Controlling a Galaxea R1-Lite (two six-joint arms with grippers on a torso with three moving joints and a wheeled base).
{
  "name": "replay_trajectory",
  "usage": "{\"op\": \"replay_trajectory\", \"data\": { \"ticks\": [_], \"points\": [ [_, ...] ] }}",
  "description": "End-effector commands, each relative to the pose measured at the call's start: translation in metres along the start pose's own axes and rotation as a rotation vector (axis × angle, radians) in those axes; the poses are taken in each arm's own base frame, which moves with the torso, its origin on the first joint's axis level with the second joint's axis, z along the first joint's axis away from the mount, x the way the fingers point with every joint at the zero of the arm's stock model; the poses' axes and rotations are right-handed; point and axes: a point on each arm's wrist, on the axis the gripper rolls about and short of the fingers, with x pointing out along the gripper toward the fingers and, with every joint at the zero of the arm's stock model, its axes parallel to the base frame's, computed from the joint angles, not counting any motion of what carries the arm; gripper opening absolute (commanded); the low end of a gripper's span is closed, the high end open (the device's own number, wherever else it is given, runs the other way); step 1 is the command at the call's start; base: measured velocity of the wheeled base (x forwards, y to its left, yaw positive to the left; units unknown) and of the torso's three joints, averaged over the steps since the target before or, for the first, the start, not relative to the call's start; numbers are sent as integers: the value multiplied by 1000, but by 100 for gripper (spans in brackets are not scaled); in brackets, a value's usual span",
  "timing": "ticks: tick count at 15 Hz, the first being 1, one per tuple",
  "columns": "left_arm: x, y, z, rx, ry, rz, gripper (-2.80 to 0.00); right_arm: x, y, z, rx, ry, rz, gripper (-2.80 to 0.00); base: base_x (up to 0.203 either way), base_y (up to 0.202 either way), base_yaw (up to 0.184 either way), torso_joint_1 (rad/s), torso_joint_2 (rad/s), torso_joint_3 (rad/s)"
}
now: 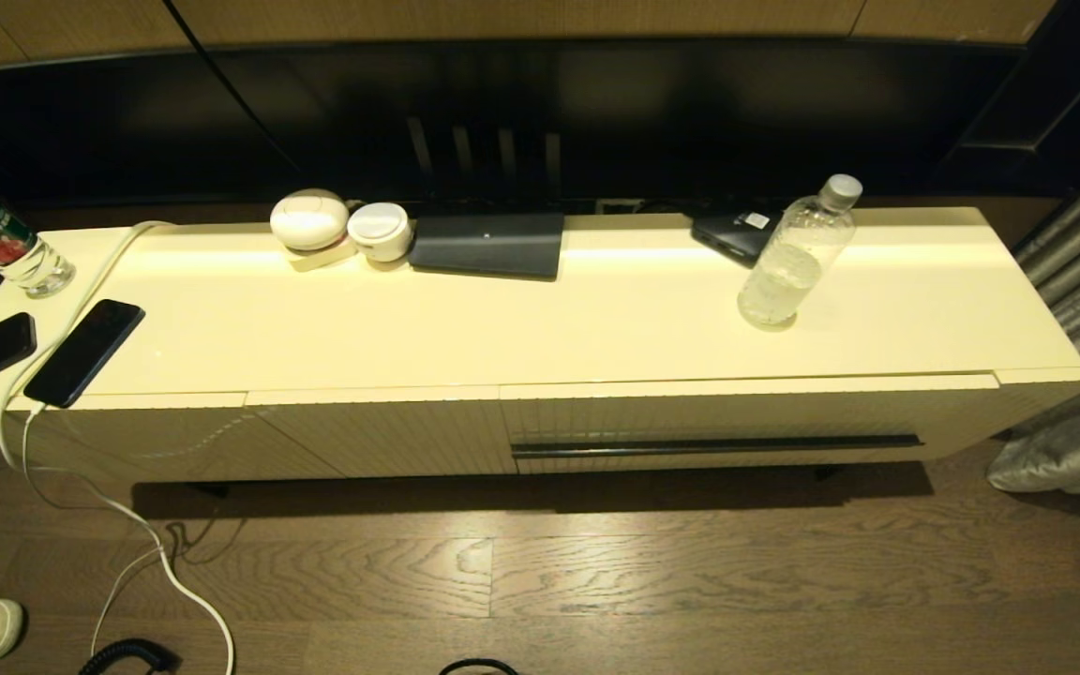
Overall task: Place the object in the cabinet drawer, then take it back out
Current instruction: Open the drawer
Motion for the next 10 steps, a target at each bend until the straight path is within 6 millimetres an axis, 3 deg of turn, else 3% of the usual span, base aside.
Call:
{"op": "replay_trajectory", "data": {
  "ticks": [1,10],
  "points": [
    [0,0,0,0,1,1,-280,0,0,0,1,-1,1,-280,0,0,0,0,0,0],
    [0,0,0,0,1,1,-280,0,0,0,1,0,0,-280,0,0,0,0,0,0]
  ]
}}
